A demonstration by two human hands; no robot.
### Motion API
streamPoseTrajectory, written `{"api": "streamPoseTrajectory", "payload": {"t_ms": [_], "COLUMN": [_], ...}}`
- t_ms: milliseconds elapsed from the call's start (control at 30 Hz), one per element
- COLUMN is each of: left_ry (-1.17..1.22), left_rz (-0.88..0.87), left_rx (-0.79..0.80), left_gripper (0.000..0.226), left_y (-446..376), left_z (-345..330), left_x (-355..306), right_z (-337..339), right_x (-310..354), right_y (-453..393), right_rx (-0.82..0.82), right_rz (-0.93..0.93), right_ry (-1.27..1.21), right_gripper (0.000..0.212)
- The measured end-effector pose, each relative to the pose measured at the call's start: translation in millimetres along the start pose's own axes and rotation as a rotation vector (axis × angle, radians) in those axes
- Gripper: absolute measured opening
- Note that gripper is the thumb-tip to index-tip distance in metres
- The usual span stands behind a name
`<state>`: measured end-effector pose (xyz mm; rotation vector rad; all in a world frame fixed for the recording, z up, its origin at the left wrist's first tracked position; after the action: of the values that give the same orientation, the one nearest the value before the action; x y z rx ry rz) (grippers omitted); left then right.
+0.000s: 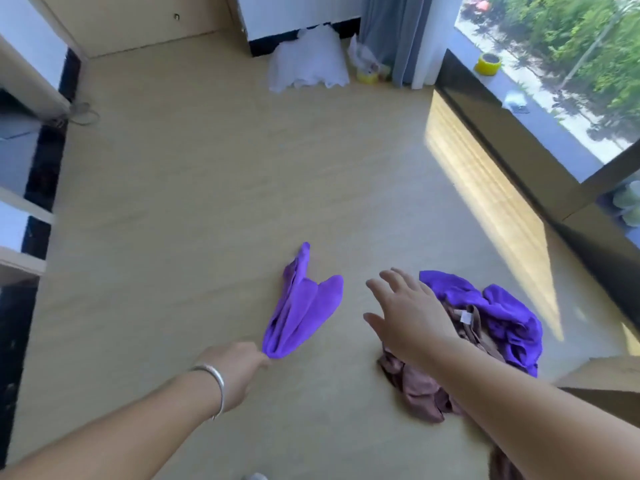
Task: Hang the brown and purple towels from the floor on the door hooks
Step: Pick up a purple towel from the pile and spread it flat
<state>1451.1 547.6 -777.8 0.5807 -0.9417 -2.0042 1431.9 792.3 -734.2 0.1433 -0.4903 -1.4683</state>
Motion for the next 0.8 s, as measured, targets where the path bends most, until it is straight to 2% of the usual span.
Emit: {"api": "streamPoseTrajectory", "payload": {"t_ms": [67, 200, 333, 467, 633, 800], "left_ry": [0.021, 0.028, 0.089, 0.173, 0.276, 0.362], "left_rz": [0.087, 0.208, 0.230, 0.198, 0.175, 0.194], "left_rx": [0.165, 0.236, 0.130, 0.016, -0.047, -0.065], "left_gripper": [0.047, 0.041, 0.029, 0.031, 0.027, 0.033], "left_y": [3, 3, -12, -37, -81, -137], "left_z": [-57, -113, -122, -120, -131, -153], "left_x": [23, 63, 85, 95, 92, 77], "right_z": [-28, -76, -106, -128, -162, -210], "right_x": [24, 59, 78, 89, 89, 71], "right_y": [-6, -20, -36, -53, -77, -111], "right_rx": [0.061, 0.157, 0.210, 0.249, 0.281, 0.294], "right_rz": [0.043, 0.078, 0.036, 0.002, -0.021, -0.009], "right_ry": [0.030, 0.095, 0.125, 0.157, 0.193, 0.227], "right_gripper": [0.054, 0.056, 0.057, 0.057, 0.059, 0.060]}}
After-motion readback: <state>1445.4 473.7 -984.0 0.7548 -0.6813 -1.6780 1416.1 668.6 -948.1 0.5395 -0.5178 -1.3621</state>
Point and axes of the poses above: each hand's wrist, its own y-axis away from the middle knuckle, its own z-axis out of the back of the hand, x = y × z, the point moved 9 cm from there along -y, towards the middle knuckle, and after that the axes turned 9 degrees about x, right-handed, at the moved point
